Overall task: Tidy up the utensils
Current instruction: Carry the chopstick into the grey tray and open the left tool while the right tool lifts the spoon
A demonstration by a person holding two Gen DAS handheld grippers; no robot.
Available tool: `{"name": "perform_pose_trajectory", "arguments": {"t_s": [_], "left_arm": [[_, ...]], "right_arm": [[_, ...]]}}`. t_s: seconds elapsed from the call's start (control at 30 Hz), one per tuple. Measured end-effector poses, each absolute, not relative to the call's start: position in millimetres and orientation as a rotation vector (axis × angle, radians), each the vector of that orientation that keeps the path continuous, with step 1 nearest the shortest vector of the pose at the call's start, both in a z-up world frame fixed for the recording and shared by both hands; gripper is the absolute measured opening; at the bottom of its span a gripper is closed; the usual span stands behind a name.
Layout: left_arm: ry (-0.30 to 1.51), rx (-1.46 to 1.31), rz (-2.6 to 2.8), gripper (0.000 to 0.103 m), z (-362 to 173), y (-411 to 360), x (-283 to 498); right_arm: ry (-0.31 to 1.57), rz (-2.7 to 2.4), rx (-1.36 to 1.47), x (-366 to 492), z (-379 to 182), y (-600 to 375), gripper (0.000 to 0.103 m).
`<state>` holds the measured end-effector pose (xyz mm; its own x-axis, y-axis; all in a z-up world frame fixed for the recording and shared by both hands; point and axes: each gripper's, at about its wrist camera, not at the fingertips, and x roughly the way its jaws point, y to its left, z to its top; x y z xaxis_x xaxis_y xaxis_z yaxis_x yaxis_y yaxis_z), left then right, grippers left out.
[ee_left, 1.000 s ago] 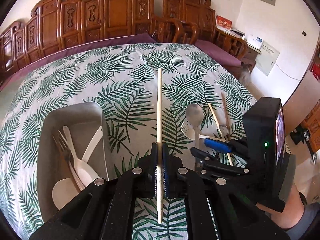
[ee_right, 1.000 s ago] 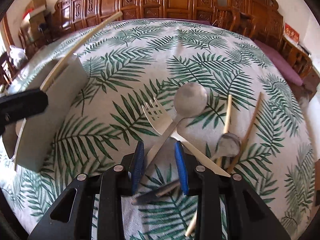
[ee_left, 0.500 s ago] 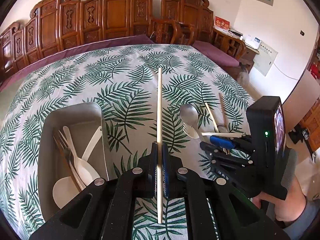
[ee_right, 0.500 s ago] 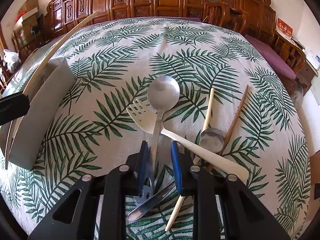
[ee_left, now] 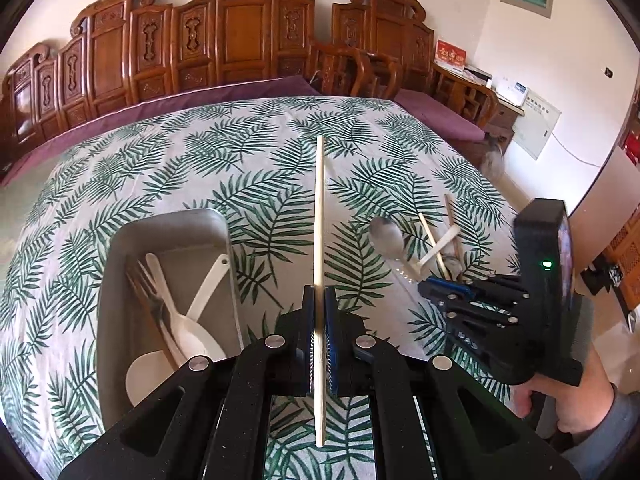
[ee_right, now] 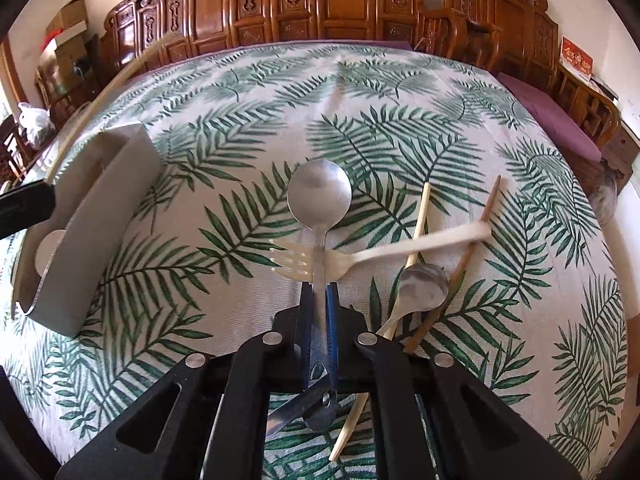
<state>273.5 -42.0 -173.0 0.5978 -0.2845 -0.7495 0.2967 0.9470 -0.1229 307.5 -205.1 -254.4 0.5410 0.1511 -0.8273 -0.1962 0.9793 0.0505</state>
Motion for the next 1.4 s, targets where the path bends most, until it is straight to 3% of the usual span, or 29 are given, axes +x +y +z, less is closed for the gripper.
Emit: {"name": "perform_pose_trajectory", "arguments": {"t_s": [0.73,1.4], "left_arm": [[0.887,-0.045,-0.204,0.004,-170.5,37.1,278.7],[1.033,-0.024,-0.151,0.004,-215.1,62.0,296.6]], "right_arm": [[0.87,0.347,-0.036,284.4,-210.3,-184.7,0.008],[0.828,0.466,-0.096,270.0,-185.5,-130.5,0.008]]}}
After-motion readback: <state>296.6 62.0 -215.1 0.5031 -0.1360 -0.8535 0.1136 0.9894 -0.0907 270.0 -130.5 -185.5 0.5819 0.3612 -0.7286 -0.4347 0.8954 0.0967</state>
